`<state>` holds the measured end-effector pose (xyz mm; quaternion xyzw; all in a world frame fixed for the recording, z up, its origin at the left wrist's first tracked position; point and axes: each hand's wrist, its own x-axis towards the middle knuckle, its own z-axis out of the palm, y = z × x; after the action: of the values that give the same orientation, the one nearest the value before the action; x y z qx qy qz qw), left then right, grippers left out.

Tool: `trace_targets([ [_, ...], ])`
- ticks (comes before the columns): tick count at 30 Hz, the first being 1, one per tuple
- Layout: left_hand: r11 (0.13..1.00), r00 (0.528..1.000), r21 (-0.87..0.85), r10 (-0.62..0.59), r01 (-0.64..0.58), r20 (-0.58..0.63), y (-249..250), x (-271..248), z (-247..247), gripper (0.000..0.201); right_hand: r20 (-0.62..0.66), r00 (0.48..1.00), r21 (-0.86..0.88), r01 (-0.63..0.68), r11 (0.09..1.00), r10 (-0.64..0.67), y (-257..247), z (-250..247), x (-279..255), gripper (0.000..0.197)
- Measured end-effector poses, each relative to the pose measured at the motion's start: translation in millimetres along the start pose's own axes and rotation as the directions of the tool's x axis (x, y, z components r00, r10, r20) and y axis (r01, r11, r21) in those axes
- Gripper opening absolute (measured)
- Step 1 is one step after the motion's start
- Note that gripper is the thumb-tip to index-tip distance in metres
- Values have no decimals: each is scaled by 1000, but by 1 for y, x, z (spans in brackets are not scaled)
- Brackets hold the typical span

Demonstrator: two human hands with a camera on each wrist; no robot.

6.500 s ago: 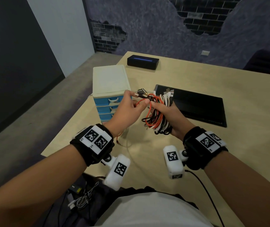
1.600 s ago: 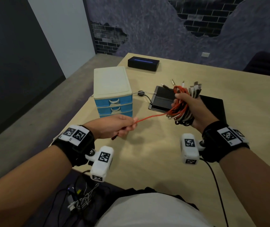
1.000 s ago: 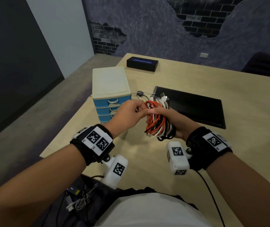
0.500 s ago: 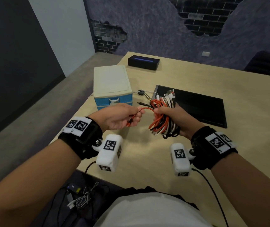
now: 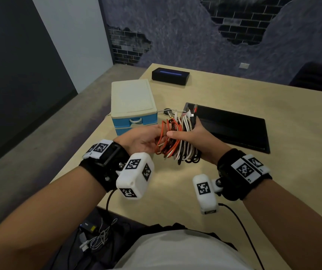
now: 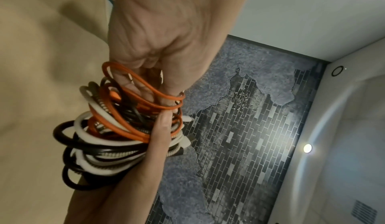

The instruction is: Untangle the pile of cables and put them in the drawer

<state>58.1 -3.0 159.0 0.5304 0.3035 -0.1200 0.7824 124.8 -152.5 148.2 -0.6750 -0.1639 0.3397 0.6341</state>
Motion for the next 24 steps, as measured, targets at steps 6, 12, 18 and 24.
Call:
trace_targets([
  [6, 993, 992, 23, 113, -112, -52, -9, -4, 9, 19, -21, 1000, 56, -17, 998, 18, 6, 10, 7, 103],
  [12, 971, 959, -13, 234, -239, -158, -13, -6, 19, 22, 9, 999, 175, -50, 983, 49, 11, 16, 6, 93],
  [18, 934, 921, 81, 357, -348, -157, -13, -4, 24, 22, -12, 1000, 228, -1, 974, 4, 6, 14, 4, 59],
  [24, 868, 889, 272, 450, -414, -81, -9, -2, 15, 12, -12, 998, 172, 58, 983, -57, 1, 6, 1, 16],
])
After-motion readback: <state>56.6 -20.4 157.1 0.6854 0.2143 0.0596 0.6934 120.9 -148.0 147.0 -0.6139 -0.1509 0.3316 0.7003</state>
